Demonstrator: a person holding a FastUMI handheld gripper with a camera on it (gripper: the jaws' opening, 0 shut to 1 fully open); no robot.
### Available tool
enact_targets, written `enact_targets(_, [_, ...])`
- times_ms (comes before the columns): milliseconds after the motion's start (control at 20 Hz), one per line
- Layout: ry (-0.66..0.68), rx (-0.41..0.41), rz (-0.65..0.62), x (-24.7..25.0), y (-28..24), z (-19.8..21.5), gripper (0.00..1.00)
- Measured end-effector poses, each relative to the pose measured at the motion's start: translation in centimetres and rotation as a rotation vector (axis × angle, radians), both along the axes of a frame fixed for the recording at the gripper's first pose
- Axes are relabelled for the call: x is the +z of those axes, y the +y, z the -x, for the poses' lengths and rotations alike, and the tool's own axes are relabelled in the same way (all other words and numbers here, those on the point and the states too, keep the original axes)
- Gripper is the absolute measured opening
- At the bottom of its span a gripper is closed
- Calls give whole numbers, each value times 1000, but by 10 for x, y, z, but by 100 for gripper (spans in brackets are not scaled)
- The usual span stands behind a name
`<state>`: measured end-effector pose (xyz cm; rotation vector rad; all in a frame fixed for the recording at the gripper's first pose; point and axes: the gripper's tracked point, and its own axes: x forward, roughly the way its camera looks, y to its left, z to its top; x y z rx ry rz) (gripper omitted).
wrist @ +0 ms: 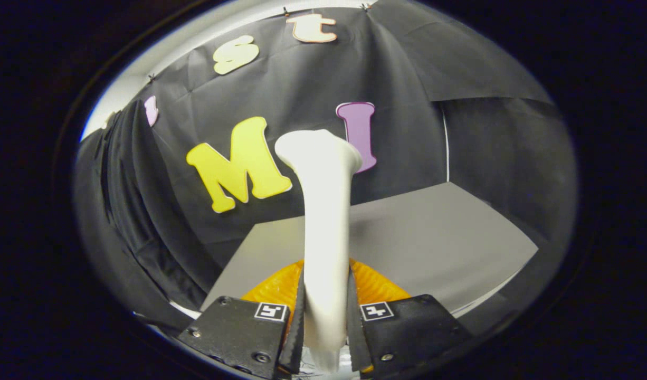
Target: Iron the clothes twice with a garment steamer, once on the left side and once on the right side.
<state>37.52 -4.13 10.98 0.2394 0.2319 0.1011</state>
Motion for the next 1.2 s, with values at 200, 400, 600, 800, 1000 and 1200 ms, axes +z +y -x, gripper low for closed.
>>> enact_targets(200, [-30, 21, -19, 22, 35, 38, 37])
enact_targets(400, [-105, 47, 21, 58, 72, 78, 37])
enact_targets(600, [-171, 53, 20, 102, 111, 107, 37])
enact_targets(800, [-249, 72, 2, 150, 157, 135, 37])
enact_targets(1000, [-330, 108, 3, 193, 209, 161, 37])
enact_targets(1200, [-400, 152, 26, 228, 266, 183, 37])
